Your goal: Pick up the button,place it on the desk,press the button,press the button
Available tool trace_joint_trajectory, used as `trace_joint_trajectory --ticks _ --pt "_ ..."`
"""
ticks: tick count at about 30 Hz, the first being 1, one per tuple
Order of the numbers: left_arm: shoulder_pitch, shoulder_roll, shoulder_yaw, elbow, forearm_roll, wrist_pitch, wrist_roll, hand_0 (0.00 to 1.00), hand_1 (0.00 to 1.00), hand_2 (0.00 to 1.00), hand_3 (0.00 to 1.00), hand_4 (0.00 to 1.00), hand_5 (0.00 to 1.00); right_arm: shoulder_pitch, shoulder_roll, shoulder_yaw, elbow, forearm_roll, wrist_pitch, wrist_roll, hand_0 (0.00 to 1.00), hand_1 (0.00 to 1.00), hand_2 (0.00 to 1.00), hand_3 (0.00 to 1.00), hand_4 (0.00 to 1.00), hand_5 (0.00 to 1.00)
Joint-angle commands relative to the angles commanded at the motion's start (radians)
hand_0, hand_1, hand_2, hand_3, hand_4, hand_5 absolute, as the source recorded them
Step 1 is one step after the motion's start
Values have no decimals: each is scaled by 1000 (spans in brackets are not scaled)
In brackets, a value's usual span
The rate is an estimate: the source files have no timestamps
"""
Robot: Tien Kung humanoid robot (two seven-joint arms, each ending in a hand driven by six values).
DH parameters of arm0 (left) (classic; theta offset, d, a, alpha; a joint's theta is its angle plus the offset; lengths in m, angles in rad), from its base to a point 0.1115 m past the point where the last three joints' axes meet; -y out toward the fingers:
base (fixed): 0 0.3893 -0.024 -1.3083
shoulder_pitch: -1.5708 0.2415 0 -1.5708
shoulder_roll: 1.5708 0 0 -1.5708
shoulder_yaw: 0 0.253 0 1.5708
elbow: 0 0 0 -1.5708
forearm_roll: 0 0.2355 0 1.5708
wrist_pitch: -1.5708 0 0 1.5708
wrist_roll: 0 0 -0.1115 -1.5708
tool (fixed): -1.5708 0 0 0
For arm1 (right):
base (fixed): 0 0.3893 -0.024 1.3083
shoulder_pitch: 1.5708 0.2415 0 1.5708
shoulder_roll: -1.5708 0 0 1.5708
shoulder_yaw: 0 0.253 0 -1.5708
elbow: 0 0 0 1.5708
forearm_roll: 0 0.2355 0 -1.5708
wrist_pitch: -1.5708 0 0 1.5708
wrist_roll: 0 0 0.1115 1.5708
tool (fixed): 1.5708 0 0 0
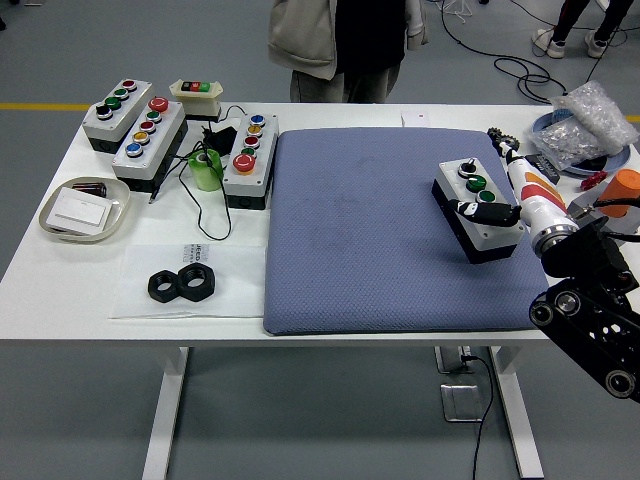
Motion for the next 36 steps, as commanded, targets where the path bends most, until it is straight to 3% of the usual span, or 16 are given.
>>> trace_joint_trajectory --ticks 6,19,20,21,26,27,32,33,36 --pt "-1 0 0 0 -2 0 0 681 647 739 781 668 998 19 40 -8 -43 -1 9 -15 998 941 998 998 950 359" --pt "-3 1 1 -1 -2 0 2 680 645 739 781 671 998 128 130 -29 -279 -59 76 -102 998 908 984 998 944 330" --pt "-4 1 1 -1 -3 1 2 681 644 737 781 672 998 135 133 -29 -294 -63 78 -106 973 824 904 964 947 318" --pt "-4 1 1 -1 -2 1 2 681 644 737 781 672 998 143 138 -28 -311 -67 77 -111 973 824 904 964 947 318" --pt "-4 1 0 -1 -1 1 2 681 644 737 781 672 998 170 147 -32 -355 -99 89 -138 973 824 904 964 947 318" --pt "-4 1 0 -1 -1 1 2 681 643 737 781 673 998 177 147 -35 -365 -104 99 -146 880 657 723 895 941 266" --pt "-3 1 -3 -1 5 1 4 681 643 737 781 673 998 196 139 -64 -393 -108 154 -153 880 657 723 895 941 266" --pt "-3 1 -4 -1 5 1 4 681 643 736 780 673 998 197 138 -67 -395 -108 162 -153 650 465 532 790 925 226" --pt "-2 0 -7 -1 10 1 5 681 643 736 780 673 998 198 132 -82 -398 -111 190 -153 650 465 532 790 925 226"
